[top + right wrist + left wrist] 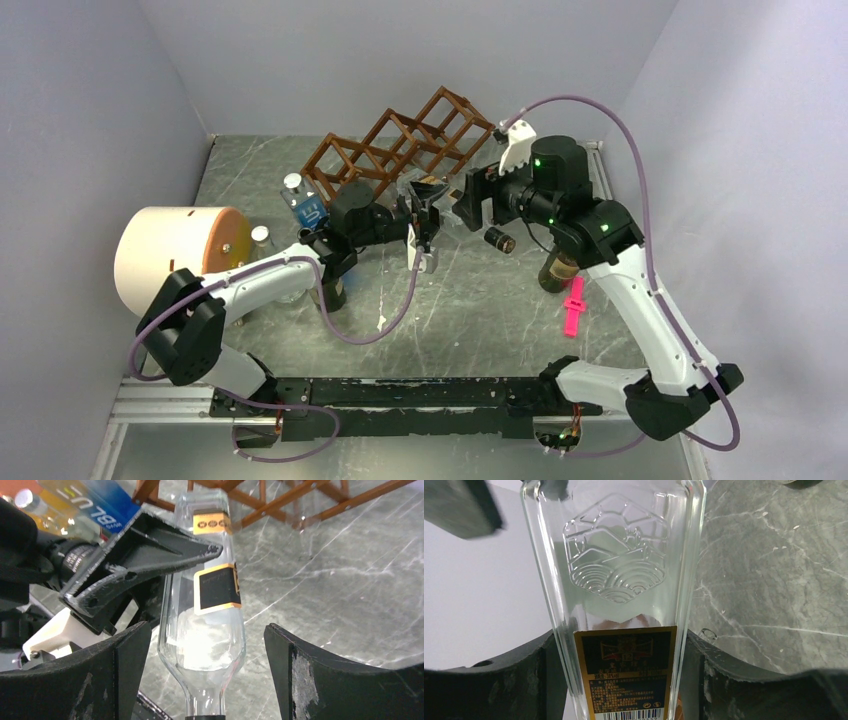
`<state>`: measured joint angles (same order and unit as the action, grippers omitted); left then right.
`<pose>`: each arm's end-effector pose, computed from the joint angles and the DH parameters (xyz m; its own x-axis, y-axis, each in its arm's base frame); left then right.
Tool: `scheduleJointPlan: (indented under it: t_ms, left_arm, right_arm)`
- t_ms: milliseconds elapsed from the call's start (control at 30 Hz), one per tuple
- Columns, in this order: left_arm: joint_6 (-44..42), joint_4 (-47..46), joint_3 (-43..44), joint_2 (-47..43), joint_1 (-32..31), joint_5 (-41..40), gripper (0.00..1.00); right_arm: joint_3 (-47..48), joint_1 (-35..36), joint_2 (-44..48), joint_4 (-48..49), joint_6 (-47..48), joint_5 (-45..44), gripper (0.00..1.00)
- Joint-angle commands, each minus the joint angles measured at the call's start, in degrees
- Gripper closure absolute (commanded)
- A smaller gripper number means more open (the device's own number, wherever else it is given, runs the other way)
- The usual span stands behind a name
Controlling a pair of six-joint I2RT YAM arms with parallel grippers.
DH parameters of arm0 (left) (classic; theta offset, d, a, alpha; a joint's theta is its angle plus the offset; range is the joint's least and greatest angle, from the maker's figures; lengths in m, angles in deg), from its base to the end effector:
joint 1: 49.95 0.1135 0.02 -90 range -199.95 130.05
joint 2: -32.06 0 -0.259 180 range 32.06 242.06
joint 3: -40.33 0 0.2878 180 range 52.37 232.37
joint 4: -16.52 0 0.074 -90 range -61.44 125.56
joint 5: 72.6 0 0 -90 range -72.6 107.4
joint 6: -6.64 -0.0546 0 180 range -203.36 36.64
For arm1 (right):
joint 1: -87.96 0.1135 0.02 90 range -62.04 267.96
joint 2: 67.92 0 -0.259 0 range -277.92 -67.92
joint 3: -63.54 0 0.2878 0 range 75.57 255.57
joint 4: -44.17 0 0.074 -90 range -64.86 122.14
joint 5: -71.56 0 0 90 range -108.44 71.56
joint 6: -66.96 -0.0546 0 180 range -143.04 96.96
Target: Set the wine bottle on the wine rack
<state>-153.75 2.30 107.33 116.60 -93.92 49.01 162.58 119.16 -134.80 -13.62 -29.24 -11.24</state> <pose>0.2609 -0.2914 0.2776 0.8977 0.2487 -0.3636 0.3641 0.0459 0.9302 0.2338 0.1496 0.4494 -0.4338 -0.1374 -0.8905 -0.5671 0.8097 0.1513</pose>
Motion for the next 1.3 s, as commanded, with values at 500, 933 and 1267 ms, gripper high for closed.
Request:
scheduleJointPlan:
  t_ms: [500, 933, 1267]
  left_arm:
    - [-3.6, -3.7, 5.5, -4.2, -0.1, 2.5, 0.93]
    - [6.6, -5.7, 5.3, -4.6, -0.1, 0.7, 0.31]
    - [22.9, -13.1, -0.5, -6.7, -0.1, 1.8, 0.02]
  right_arm:
    - [-8.6, 0.1, -1.3, 2.8, -1.5, 7.3, 0.34]
    - [-8.8, 0.0, 1.2, 6.8, -3.6, -1.4, 1.00]
    - [-10.6, 0.0, 5.8, 12.2, -5.8, -13.1, 1.00]
